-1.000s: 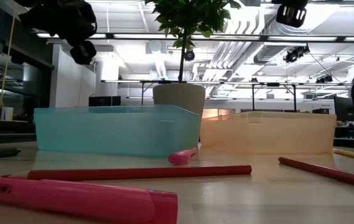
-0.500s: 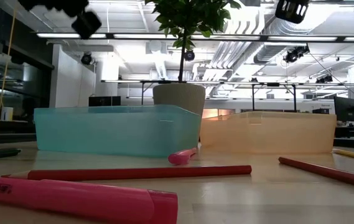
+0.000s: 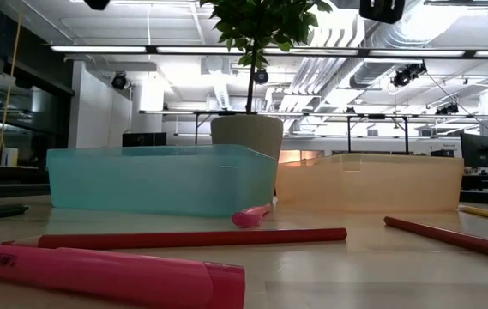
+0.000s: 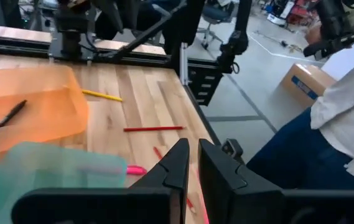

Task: Sort pens & pencils
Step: Put the bottom black pen into the orange bin

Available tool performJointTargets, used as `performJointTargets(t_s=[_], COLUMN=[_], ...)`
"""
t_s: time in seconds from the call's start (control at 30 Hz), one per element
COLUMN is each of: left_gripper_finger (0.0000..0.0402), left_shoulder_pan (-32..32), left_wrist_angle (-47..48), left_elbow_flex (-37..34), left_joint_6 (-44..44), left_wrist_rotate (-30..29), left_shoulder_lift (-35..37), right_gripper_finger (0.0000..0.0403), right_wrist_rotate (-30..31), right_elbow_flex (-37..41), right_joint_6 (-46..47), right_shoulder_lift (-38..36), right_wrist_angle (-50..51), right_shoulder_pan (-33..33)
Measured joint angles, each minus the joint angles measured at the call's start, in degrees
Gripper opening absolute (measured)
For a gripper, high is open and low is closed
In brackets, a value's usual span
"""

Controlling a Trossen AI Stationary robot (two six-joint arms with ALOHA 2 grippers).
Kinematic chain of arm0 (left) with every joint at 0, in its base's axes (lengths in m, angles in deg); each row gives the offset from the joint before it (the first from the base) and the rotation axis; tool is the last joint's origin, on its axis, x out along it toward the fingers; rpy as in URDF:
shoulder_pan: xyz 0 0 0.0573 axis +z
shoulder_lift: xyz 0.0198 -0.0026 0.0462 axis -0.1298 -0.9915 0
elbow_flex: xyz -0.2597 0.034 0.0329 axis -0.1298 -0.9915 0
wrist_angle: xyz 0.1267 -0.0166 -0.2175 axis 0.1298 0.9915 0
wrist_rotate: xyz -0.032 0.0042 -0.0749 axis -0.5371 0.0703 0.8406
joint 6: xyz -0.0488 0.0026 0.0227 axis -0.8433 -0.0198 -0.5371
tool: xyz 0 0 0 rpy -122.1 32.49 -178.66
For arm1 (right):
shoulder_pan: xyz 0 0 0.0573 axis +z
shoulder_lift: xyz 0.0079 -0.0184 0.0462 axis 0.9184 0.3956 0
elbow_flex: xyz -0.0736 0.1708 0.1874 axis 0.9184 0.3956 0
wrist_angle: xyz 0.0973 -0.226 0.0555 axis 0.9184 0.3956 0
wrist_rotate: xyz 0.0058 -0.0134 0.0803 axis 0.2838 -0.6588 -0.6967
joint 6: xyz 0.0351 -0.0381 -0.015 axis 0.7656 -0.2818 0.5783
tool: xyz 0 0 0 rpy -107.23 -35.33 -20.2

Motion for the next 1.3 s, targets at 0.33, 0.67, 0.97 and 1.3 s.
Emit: performJointTargets(t_s=[0.33, 0.67, 0.97, 1.3], left_gripper_finger=[0.0024, 0.0024, 0.0024, 0.0024], left_shoulder_pan=[-19.94, -36.06, -41.97, -41.87], left_wrist_angle=[0.38, -0.40, -0.26, 4.00], left_elbow_flex=[-0.02, -0.02, -0.02, -0.02], left_joint_6=[-11.21, -32.37, -60.62, -80.69], left_wrist_rotate=[-22.84, -40.35, -44.30, -40.42], left_shoulder_lift=[-2.18, -12.38, -27.42, -38.26], right_gripper_finger=[0.0084, 0.0084, 0.0084, 0.0084], right_wrist_rotate=[4.12, 3.27, 4.23, 7.58], right_elbow_flex=[0.00, 0.00, 0.00, 0.00], right_joint_6=[4.36, 2.55, 1.65, -0.51], right_shoulder_lift=[8.82, 11.61, 11.41, 11.38], right_wrist_angle=[-7.65, -8.92, -4.07, -0.27], right_shoulder_pan=[6.29, 9.86, 13.65, 14.10])
